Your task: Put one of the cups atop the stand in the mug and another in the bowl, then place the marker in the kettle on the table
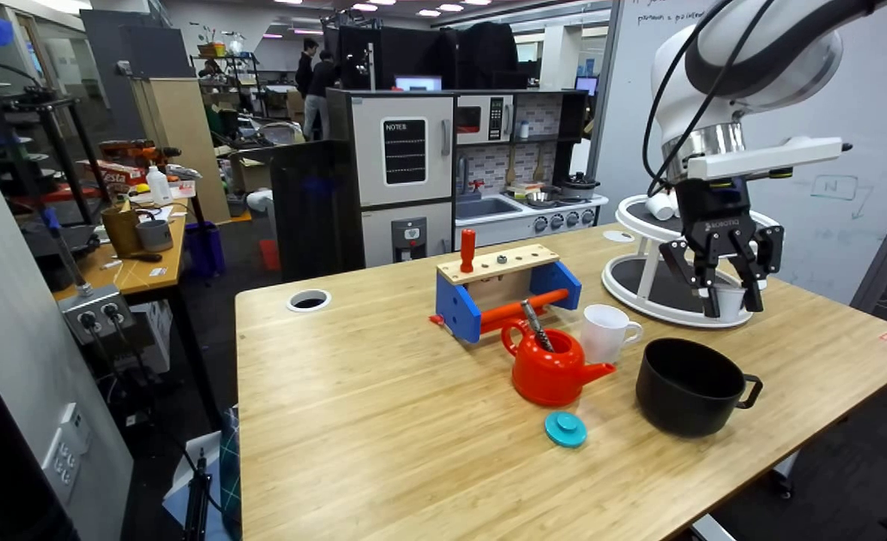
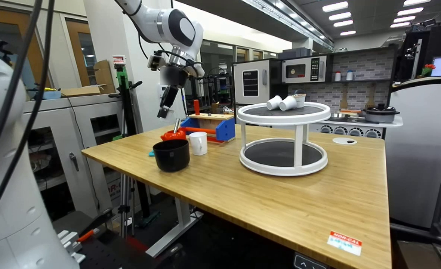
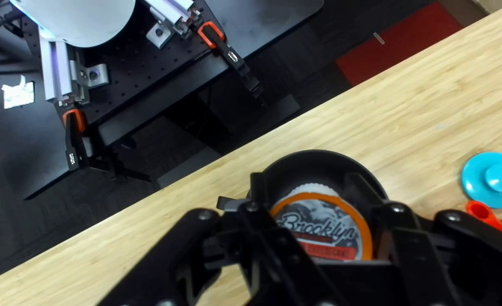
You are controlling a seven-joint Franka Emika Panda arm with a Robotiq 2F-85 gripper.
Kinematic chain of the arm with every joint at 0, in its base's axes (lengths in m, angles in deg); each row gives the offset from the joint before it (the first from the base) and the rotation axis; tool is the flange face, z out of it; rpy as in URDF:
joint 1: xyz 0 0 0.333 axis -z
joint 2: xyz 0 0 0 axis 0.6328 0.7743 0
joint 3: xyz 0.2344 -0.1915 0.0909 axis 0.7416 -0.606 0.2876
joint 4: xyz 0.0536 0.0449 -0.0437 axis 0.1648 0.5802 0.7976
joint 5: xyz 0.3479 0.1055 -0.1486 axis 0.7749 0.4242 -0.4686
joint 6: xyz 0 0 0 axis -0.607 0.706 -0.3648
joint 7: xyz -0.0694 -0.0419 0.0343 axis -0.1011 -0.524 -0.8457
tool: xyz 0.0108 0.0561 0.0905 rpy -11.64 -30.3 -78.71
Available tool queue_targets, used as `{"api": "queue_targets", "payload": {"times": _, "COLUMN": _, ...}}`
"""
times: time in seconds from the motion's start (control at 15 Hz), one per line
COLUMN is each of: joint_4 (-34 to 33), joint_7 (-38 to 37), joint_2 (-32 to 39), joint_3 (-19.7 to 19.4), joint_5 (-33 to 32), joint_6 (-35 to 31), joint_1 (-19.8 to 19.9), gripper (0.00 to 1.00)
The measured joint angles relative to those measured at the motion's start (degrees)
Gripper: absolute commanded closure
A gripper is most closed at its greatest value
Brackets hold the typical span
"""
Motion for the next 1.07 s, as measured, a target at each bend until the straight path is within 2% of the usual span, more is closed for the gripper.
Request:
{"api": "queue_targets", "payload": {"times": 0.33, "joint_4": 0.7, "joint_7": -0.1, "joint_2": 4.2, "joint_3": -1.8, "joint_5": 0.0, "joint_6": 0.0, "joint_1": 0.3, "gripper": 0.77}}
{"api": "queue_targets", "payload": {"times": 1.07, "joint_4": -0.1, "joint_7": -0.1, "joint_2": 6.1, "joint_3": -1.0, "joint_5": 0.0, "joint_6": 0.1, "joint_1": -1.3, "gripper": 0.77}}
